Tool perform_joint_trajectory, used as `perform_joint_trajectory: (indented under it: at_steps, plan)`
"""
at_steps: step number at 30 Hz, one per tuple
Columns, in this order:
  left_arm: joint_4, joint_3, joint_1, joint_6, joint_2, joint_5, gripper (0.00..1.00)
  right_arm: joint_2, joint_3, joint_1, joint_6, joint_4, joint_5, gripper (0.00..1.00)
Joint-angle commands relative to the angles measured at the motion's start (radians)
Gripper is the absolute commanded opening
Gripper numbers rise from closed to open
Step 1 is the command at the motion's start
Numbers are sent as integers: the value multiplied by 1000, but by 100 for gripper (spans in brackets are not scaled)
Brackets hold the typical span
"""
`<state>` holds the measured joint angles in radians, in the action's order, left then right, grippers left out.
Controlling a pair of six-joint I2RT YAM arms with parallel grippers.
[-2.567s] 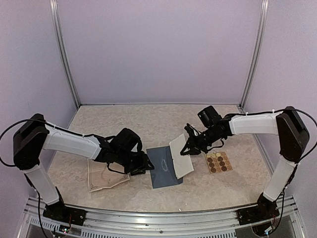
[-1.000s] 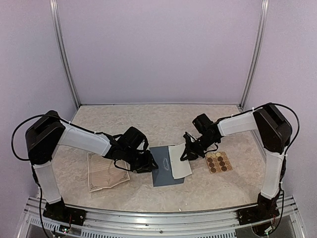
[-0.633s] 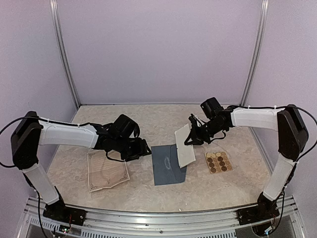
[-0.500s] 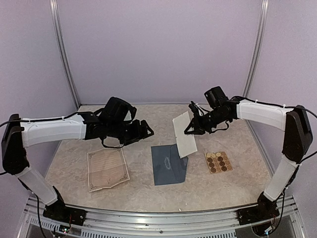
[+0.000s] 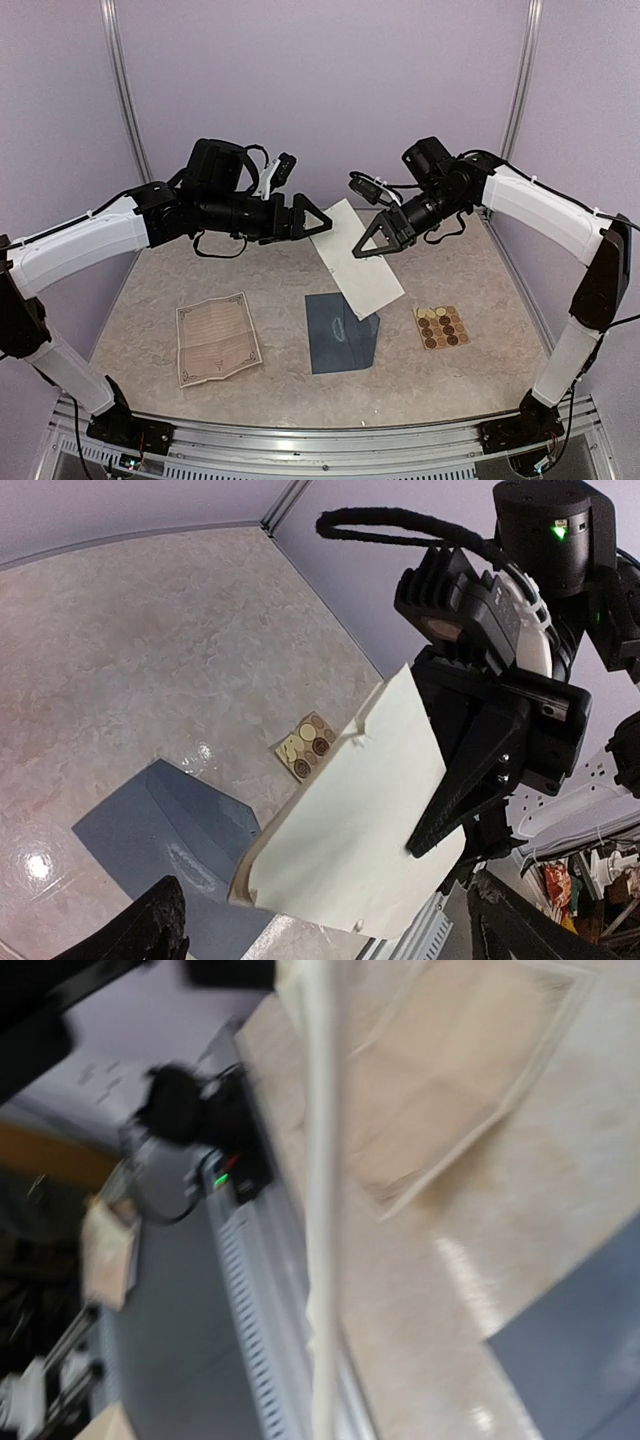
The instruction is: Place the letter into the envelope and seal it
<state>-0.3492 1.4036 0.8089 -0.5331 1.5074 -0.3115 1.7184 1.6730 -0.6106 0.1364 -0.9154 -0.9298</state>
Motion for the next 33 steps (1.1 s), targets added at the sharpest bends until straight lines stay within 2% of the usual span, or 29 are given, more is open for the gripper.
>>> perform_joint_trajectory:
  at_steps: [1,5,7,8,13,17,18,20,21,22,25,27,29,33]
  plan:
    - [-75,64,27,80,33,-58,93,13,61,-39,-85,-120,-122,0]
    - [-65,73,33,80,41,-75,92,9,68,-60,-86,-108,-179,0]
    - [-54,75,37,78,43,-93,86,12,70,-66,-92,-115,-185,0]
    - [-43,75,38,75,43,-105,77,13,70,-70,-95,-119,-184,0]
    - [10,67,39,51,39,-164,48,22,59,-76,-114,-149,-157,0]
    - [51,35,37,23,33,-196,10,5,54,-74,-79,-110,-103,0]
    - [67,20,35,11,26,-195,4,-6,49,-70,-59,-87,-90,0]
    - [113,-23,26,-21,-4,-189,0,-27,30,-53,-6,-24,-82,0]
    - [145,-46,21,-40,-20,-179,0,-40,14,-43,26,32,-86,3]
    - [185,-73,18,-66,-40,-165,0,-58,-3,-31,68,84,-87,14]
    - [310,-148,18,-141,-116,-76,0,-124,-83,6,215,272,-56,56]
    - [405,-189,22,-187,-167,11,0,-188,-151,27,332,423,-25,75]
    - [469,-215,30,-221,-206,107,0,-241,-223,35,443,573,29,85]
    - [612,-258,48,-254,-267,266,0,-326,-372,35,667,829,155,91]
